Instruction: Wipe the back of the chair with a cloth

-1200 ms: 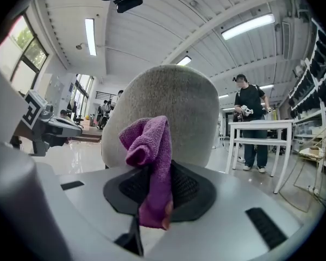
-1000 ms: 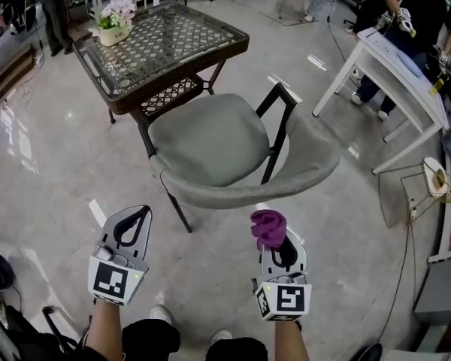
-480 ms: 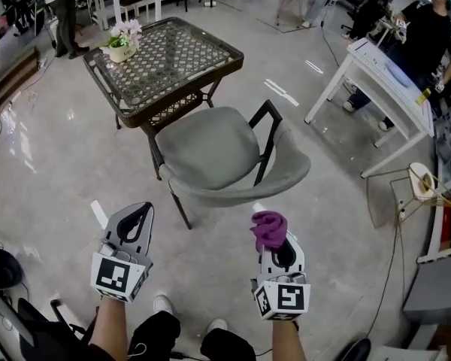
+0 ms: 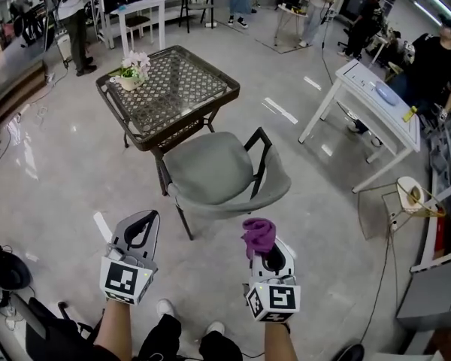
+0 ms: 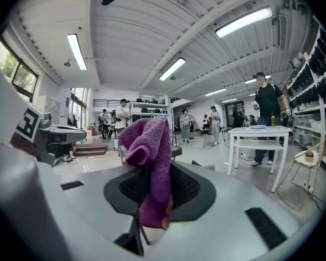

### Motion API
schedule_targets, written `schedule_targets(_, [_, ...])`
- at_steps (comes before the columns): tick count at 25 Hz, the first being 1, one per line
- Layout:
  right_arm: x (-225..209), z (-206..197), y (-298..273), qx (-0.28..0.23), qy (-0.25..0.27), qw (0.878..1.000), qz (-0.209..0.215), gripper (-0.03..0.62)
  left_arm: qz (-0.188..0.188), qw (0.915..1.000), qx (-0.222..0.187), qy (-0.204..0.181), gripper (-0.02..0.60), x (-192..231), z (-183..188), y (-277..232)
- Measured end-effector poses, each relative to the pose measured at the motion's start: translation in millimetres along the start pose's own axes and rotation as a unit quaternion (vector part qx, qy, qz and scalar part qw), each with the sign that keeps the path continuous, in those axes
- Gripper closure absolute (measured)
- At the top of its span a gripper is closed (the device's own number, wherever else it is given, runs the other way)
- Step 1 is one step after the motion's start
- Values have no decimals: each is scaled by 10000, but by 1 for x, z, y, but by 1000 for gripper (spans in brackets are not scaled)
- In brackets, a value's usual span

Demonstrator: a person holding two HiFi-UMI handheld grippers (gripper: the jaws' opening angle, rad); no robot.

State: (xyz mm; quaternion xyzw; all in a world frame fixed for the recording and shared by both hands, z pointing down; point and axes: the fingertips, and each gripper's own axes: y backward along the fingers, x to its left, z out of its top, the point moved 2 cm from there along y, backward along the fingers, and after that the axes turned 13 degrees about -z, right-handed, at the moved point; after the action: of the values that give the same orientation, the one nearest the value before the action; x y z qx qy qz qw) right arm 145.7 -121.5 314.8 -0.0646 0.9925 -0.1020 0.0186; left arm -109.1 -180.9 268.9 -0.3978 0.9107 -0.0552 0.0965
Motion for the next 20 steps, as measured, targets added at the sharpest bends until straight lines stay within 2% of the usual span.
schedule_targets(6, [8, 52, 18, -43, -21, 9998, 207, 502, 193, 9998, -88, 53, 572, 3, 55, 24])
schedule_targets(9, [10, 75, 29, -113, 115, 9996, 247, 502, 255, 9992, -267, -120, 572, 2, 78, 34])
schedule_targets(13, [6, 98, 44, -178, 189, 9994, 243, 502, 250, 9993, -222, -158, 572, -9, 105, 43])
schedule_targets(20, [2, 134, 68, -143, -226, 9988, 400, 502, 403, 9984, -326, -214, 572, -19, 142, 62])
